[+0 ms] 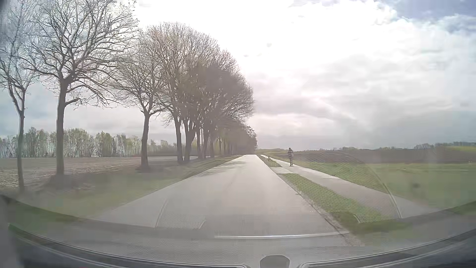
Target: Follow the waypoints while adhering to traffic rules and regulations
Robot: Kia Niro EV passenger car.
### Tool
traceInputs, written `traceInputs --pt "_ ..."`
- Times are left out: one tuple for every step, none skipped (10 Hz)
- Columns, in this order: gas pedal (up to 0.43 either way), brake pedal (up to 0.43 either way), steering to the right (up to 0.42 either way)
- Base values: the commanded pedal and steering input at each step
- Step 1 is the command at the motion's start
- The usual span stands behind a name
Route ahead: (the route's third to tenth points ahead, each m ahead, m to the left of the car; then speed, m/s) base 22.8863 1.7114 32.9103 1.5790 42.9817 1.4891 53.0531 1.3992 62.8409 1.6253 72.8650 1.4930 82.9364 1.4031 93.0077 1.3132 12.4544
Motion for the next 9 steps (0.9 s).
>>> traceInputs --pt "0.287 0.0 -0.003" --pt "0.287 0.0 -0.003" --pt "0.287 0.0 -0.003" --pt "0.287 0.0 -0.003" --pt "0.287 0.0 -0.003" --pt "0.287 0.0 -0.003" --pt "0.287 0.0 -0.003" --pt "0.287 0.0 -0.003" --pt "0.287 0.0 -0.003"
